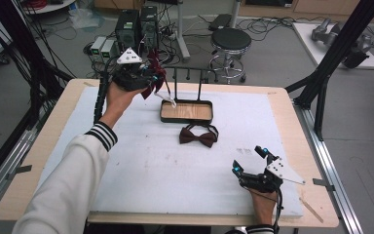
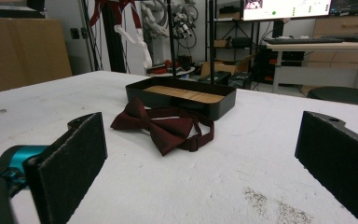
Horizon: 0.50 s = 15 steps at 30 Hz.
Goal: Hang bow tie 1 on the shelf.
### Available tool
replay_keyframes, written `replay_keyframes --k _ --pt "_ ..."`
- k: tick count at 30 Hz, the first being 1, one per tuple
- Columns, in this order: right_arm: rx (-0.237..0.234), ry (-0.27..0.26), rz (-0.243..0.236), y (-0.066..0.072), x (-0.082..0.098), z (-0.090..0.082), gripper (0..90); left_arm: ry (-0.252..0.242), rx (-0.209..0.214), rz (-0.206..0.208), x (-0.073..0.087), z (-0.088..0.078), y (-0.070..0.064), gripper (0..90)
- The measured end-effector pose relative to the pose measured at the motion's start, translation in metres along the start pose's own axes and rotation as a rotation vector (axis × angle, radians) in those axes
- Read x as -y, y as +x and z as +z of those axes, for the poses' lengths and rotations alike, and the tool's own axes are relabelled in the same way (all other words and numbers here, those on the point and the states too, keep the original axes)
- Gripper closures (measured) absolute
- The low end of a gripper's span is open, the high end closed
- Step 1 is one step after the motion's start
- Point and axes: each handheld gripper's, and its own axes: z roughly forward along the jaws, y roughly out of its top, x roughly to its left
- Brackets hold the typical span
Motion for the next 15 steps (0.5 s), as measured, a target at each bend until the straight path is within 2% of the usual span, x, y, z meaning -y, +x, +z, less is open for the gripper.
replay_keyframes --k 7,9,11,13,15 --pt "-0.001 0.003 0.002 0.0 0.0 0.0 1.2 -0.015 -0.034 -0.014 -0.004 0.0 0.007 68.9" --pt "-0.001 0.001 -0.002 0.0 0.0 0.0 1.2 -0.021 -0.046 -0.03 -0.004 0.001 0.01 68.9" --pt "-0.001 0.002 -0.002 0.0 0.0 0.0 1.2 -0.028 -0.039 -0.063 -0.002 0.002 0.012 68.9" --pt "0.001 0.001 0.0 0.0 0.0 0.0 1.2 -0.02 -0.063 -0.047 -0.001 0.004 0.013 68.9" --pt "0.0 0.002 0.0 0.0 0.0 0.0 1.2 -0.012 -0.078 -0.05 0.001 0.005 0.015 68.9"
